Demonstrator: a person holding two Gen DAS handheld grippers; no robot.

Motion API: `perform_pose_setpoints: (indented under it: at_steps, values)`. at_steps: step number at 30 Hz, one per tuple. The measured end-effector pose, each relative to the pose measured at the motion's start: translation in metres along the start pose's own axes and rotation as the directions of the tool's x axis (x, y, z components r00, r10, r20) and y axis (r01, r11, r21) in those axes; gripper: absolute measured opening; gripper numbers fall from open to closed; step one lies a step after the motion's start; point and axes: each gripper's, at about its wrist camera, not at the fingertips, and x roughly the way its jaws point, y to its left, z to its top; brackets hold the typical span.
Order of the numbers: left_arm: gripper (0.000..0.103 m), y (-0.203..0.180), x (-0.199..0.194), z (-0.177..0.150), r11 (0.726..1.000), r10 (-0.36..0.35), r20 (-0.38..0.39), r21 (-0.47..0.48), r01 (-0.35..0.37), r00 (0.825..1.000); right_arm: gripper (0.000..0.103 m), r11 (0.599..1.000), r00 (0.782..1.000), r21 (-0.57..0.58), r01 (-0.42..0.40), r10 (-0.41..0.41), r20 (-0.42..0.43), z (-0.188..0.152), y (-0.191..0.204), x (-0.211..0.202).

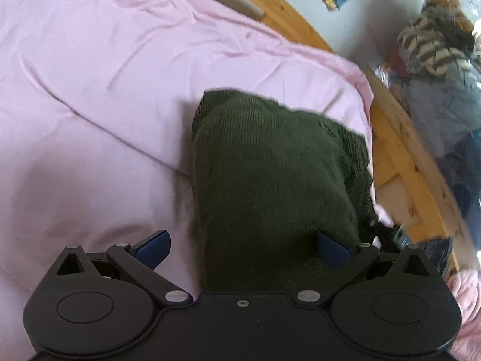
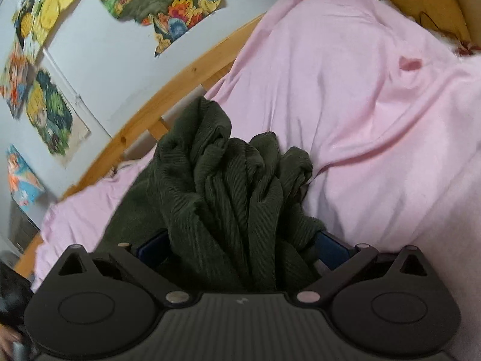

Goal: Fold large clothes

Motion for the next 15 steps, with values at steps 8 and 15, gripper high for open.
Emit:
perform_pose_setpoints:
  at_steps: [8,15]
  values:
    - [0.102,0.002,0.023,0.014,0.999,-0.042,-0.017,0.004,0.042,0.999,0.103,0.999,0.999,-0.027,0.041,-0.04,0.019,-0.005,0.009,0.008]
    - [0.102,0.011,0.026,0.011,0.994,-0.081,-0.054,-0.075,0.077,0.995,0.103,0.988,0.992,0.116,-0.101,0.109,-0.064,-0.004,0.004,0.011]
